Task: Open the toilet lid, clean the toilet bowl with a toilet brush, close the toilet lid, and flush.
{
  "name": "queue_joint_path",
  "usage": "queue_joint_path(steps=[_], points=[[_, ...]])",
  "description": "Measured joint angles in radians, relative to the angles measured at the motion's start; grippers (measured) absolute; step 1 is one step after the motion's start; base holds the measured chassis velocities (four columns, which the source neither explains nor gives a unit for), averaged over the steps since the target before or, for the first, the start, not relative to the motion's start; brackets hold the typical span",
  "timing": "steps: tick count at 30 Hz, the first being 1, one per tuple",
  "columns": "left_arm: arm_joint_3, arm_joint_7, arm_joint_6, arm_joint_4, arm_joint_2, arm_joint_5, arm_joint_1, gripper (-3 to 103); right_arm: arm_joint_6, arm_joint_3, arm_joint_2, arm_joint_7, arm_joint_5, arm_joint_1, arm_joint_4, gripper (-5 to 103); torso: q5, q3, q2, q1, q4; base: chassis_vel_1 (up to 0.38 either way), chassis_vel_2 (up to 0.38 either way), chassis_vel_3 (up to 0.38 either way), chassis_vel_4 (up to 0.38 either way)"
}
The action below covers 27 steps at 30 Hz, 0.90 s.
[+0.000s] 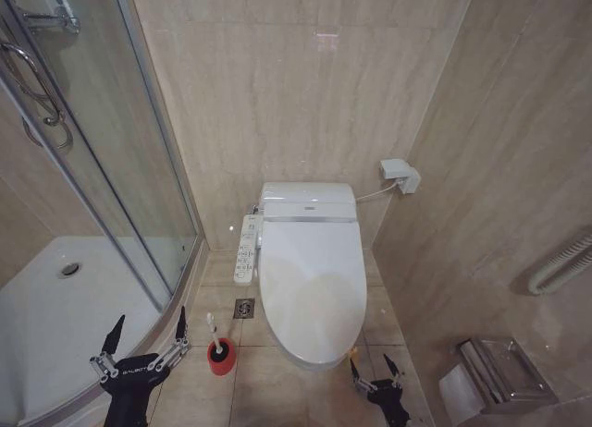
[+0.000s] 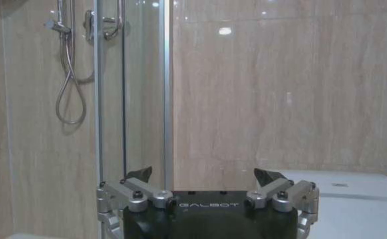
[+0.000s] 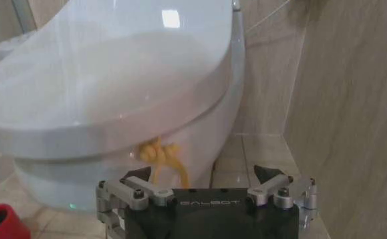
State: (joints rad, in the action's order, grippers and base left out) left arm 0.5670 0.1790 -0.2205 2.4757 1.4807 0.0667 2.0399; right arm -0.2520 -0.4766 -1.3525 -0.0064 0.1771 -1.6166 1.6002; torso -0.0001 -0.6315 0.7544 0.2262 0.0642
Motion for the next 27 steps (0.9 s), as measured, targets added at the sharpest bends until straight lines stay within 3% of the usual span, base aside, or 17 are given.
queue_joint_path(steps=[17,27], points=[[0.0,0.0,0.0,0.0,0.0,0.0,0.0,100,-0.025,0.013,0.004,-0.016,-0.033,0.091,-0.143,100,0.0002,0.0,0.0,0.0,-0.0002,0.0,0.0,0.0,0.0],[0.0,0.0,0.0,0.0,0.0,0.0,0.0,100,-0.026,0.02,0.005,-0.016,-0.032,0.081,-0.129,100,0.0001,0.0,0.0,0.0,-0.0001,0.0,0.0,0.0,0.0]])
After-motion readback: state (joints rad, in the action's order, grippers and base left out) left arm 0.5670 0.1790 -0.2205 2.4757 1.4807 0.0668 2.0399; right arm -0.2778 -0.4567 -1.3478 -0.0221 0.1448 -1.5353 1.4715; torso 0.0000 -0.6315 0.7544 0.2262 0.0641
